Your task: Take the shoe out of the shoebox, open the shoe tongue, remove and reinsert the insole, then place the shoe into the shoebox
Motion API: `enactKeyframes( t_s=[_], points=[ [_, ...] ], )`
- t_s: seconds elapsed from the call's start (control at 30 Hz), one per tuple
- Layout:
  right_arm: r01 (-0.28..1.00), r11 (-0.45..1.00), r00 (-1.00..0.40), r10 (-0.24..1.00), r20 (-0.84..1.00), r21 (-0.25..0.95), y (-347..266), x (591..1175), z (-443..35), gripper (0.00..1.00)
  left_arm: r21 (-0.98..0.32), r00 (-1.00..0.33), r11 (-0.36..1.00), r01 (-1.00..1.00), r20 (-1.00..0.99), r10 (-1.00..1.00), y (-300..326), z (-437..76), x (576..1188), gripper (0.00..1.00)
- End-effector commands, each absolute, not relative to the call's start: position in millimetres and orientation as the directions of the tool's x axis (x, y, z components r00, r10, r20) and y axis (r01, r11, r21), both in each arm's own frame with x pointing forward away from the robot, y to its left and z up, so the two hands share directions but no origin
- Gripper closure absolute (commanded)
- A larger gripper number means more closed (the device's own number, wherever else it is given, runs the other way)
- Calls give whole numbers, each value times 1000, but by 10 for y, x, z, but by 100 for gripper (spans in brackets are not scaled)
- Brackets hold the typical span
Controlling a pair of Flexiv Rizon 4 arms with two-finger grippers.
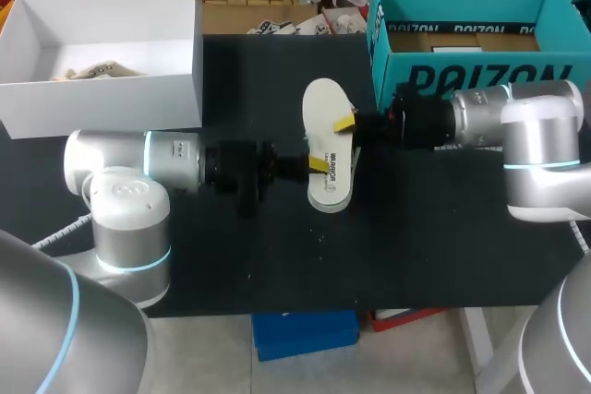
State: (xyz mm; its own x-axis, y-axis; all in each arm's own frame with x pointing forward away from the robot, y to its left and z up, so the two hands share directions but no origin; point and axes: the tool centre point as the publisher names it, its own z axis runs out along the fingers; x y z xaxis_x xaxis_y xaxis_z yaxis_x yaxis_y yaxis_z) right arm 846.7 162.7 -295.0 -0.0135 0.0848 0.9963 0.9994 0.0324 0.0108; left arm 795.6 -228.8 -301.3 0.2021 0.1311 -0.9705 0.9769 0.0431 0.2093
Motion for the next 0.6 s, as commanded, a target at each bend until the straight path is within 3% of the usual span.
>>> enactKeyframes(
  t_s=[0.03, 0.33, 0.37, 0.4, 0.6],
  points=[
    [999, 32, -14, 84, 996, 11, 1663, 8490, -2965, 100, 214, 206, 48, 976, -970, 132, -2294, -3021, 7946, 100],
    [999, 39, -11, 98, 995, 7, 1688, 8496, -2974, 100, 214, 206, 48, 976, -970, 132, -2294, -3021, 7946, 100],
    [999, 39, -11, 98, 995, 7, 1688, 8496, -2974, 100, 214, 206, 48, 976, -970, 132, -2294, -3021, 7946, 69],
    [999, 39, -11, 98, 995, 7, 1688, 8496, -2974, 100, 214, 206, 48, 976, -970, 132, -2294, -3021, 7946, 0],
    [999, 39, -11, 98, 995, 7, 1688, 8496, -2974, 100, 180, 151, 53, 982, -927, 342, -2263, -2934, 7827, 0]
  ],
)
